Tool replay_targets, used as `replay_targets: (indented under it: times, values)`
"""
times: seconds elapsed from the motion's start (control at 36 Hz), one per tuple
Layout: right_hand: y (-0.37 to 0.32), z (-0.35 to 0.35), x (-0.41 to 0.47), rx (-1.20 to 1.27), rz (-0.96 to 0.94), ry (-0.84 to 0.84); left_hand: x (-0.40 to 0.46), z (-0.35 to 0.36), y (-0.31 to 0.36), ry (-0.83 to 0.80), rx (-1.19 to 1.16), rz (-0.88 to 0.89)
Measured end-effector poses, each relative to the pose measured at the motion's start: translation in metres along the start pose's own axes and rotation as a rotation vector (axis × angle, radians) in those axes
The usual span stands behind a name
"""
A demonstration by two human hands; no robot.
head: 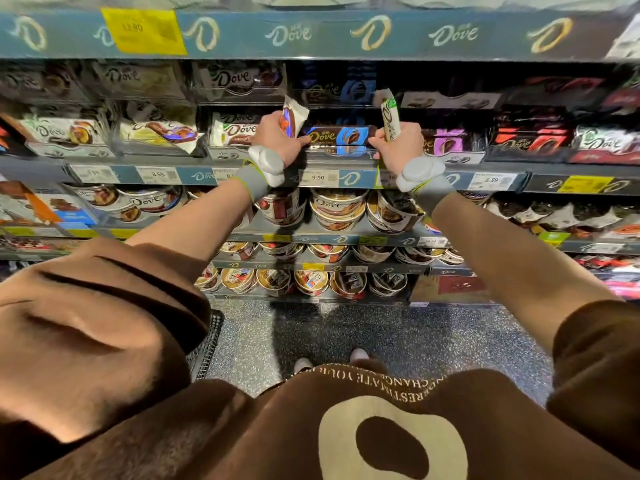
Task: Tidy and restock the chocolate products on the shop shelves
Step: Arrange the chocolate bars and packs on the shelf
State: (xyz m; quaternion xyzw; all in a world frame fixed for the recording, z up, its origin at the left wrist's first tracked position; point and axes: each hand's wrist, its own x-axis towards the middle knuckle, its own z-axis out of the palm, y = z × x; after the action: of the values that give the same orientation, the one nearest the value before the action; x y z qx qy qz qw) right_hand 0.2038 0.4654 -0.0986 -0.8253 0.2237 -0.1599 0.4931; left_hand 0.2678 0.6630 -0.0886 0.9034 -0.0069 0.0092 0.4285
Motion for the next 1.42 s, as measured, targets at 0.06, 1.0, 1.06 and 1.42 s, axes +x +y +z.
replay_targets:
  times: [0.06, 1.0, 1.06, 1.42]
  values:
    - [-0.002, 0.000, 0.002, -0.023, -0.001, 0.000, 0.001, -0.002, 0.000, 0.000, 0.009, 0.003]
    - [-0.006, -0.007, 0.007, -0.178, -0.045, -0.084, 0.000, -0.008, -0.007, -0.025, 0.078, 0.100]
    - [-0.008, -0.007, 0.008, -0.192, -0.034, -0.092, 0.002, -0.007, -0.007, -0.028, 0.126, 0.105]
    - [-0.017, -0.007, 0.010, -0.285, -0.015, -0.127, 0.007, -0.009, -0.006, -0.070, 0.215, 0.140]
